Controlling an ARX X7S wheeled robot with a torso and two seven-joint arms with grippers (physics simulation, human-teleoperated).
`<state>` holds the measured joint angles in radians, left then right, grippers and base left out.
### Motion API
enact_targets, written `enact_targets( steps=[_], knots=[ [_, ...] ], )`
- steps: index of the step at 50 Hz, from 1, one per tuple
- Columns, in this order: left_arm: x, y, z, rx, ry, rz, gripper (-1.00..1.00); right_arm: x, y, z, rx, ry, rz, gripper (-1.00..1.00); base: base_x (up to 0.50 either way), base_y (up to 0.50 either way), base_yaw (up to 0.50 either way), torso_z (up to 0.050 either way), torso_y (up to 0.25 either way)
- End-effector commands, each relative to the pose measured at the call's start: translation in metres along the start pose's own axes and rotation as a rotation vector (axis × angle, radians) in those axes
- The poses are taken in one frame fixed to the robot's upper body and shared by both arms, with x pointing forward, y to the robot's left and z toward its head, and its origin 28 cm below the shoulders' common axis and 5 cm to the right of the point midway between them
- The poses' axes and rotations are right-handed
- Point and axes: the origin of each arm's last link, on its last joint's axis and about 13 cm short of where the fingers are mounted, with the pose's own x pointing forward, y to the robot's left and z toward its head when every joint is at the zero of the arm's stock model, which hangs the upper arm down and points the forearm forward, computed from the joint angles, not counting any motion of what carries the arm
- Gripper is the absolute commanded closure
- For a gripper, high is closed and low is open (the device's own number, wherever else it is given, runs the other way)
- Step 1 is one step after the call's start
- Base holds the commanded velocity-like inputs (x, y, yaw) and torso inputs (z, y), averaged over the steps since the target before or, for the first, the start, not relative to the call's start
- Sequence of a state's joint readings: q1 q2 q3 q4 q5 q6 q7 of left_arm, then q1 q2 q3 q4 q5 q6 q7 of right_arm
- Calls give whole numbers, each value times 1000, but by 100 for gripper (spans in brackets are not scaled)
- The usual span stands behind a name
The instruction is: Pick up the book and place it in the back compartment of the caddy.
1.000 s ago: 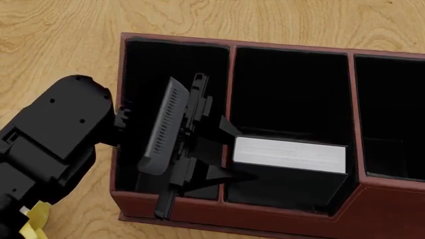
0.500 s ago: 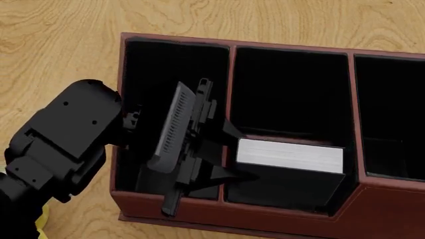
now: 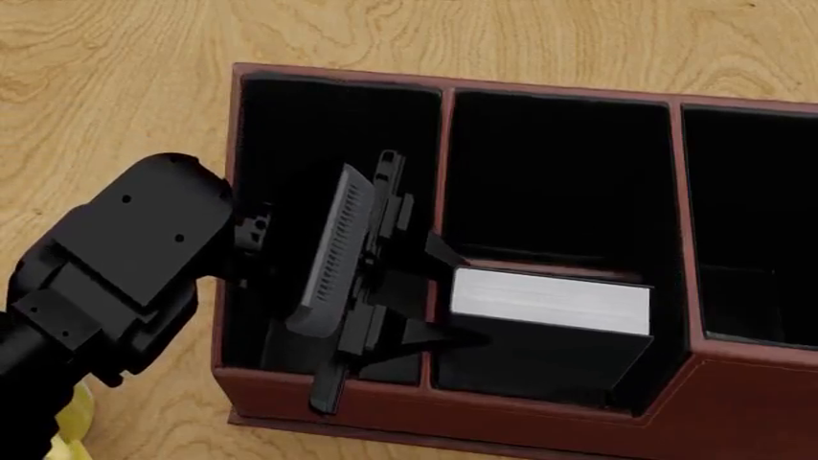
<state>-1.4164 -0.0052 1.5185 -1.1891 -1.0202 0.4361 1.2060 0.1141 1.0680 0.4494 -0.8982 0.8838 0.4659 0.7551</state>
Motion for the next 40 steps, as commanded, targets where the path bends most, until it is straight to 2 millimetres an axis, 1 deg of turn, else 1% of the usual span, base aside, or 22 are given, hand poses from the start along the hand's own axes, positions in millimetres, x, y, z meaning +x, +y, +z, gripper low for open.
enact_targets(
  steps=[1,6,7,30,40],
  knots=[
    [1,5,10,3,-97,52,100,0,0,-2,-2,4,1,-100,0,0,0,0,0],
    [2,6,13,-24,-92,82,100,0,1,-3,-1,5,3,-100,0,0,0,0,0],
    [3,7,14,-20,-94,78,-100,0,0,-3,-1,6,2,-100,0,0,0,0,10],
    [5,6,14,-25,-86,72,-100,-1,-1,-2,2,6,-2,-100,0,0,0,0,0],
    [-1,14,27,-3,-106,83,-100,-1,-1,-2,8,4,-3,-100,0,0,0,0,0]
  ],
)
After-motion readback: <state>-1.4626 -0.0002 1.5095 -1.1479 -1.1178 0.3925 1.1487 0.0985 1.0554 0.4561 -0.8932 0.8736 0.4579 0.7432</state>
